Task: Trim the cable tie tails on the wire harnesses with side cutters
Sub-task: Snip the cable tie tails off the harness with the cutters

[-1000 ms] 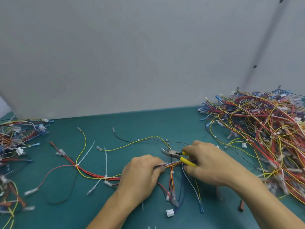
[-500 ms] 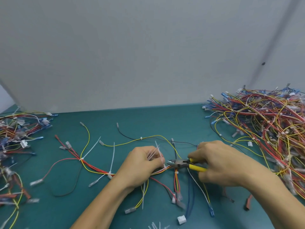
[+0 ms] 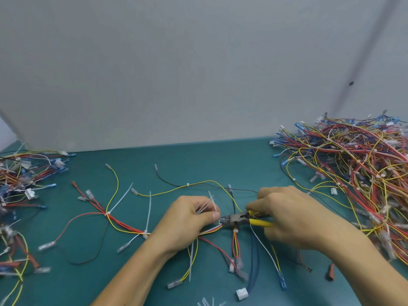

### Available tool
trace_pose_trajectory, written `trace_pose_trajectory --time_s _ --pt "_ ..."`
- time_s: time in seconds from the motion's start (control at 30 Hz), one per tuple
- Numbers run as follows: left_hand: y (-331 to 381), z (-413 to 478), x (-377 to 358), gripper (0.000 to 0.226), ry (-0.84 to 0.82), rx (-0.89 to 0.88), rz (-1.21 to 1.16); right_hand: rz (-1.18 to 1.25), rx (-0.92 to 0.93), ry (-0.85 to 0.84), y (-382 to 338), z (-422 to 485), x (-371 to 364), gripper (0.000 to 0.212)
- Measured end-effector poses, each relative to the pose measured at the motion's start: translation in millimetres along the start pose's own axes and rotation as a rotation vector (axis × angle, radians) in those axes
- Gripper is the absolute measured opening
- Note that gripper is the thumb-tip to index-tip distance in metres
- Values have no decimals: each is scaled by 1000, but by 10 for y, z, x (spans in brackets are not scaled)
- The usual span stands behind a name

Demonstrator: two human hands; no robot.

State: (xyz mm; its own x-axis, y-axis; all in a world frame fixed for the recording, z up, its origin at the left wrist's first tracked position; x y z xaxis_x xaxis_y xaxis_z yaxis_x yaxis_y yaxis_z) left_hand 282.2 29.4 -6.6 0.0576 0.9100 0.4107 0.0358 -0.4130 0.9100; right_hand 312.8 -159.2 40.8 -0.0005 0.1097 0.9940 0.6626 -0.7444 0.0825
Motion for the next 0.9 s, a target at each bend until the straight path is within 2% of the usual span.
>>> trace_pose_trajectory --time_s 0.33,0.9 --pt "-4 7 5 16 -7 2 17 48 18 5 33 45 -87 24" --pt "-34 23 6 10 47 10 69 36 41 24 52 81 -192 10"
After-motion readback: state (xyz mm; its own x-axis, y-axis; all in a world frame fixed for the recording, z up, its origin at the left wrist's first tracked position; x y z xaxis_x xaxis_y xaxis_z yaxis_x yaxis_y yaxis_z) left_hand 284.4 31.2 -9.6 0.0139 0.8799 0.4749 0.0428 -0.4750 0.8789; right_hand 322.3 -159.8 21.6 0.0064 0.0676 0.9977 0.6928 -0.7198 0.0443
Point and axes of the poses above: each hand's wrist, its own z-axis towards the middle knuckle, its own x-axis out of the back of the hand, y = z × x, the point moved 4 cm from there along z, towards the middle knuckle, and after that the axes turned 1 degree about -z, right-handed, at the moved point
